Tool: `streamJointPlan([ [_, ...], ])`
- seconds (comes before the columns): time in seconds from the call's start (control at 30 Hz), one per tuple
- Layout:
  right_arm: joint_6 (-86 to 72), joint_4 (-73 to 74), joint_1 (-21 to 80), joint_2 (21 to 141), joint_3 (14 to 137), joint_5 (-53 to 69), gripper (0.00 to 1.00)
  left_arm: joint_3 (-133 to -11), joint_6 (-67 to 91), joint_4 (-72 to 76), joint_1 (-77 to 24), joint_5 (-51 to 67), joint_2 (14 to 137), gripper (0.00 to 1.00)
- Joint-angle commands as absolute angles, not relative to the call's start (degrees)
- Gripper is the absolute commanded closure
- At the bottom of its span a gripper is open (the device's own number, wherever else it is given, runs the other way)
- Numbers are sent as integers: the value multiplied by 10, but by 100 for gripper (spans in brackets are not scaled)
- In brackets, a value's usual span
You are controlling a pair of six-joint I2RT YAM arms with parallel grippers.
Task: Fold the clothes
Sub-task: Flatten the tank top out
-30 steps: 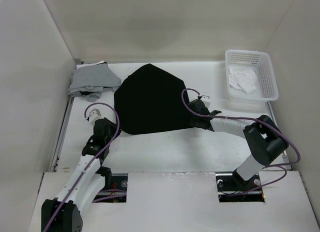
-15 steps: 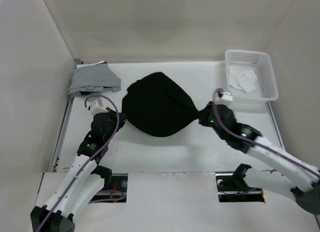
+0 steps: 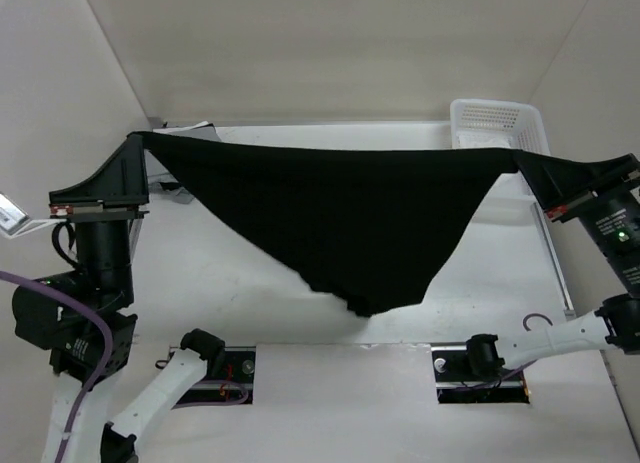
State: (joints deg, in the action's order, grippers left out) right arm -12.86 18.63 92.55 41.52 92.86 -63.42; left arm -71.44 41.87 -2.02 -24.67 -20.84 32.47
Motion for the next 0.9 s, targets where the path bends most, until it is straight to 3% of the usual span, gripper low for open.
streamJointPlan([
  [0.0,100,36,934,466,919,-705,100,-733,381,-8,-247,-232,371,96],
  [0.13,172,-33,867,485,910,-661,100,-722,366,8,-232,-246,419,96],
  [0.27,66,65,745,537,876,-576,100,-655,384,20,-231,-257,463,96],
  [0.37,-134,215,595,588,848,-395,100,-588,402,43,-211,-260,489,96],
  [0.47,-214,162,414,615,781,-206,100,-565,439,57,-166,-237,540,96],
  [0.53,-240,132,350,658,780,-142,100,-572,461,80,-132,-215,597,96],
  [0.67,-267,132,251,795,896,-56,100,-676,486,96,-89,-164,743,97],
  [0.87,-247,252,203,957,1225,-32,100,-900,462,48,-59,-129,860,98],
])
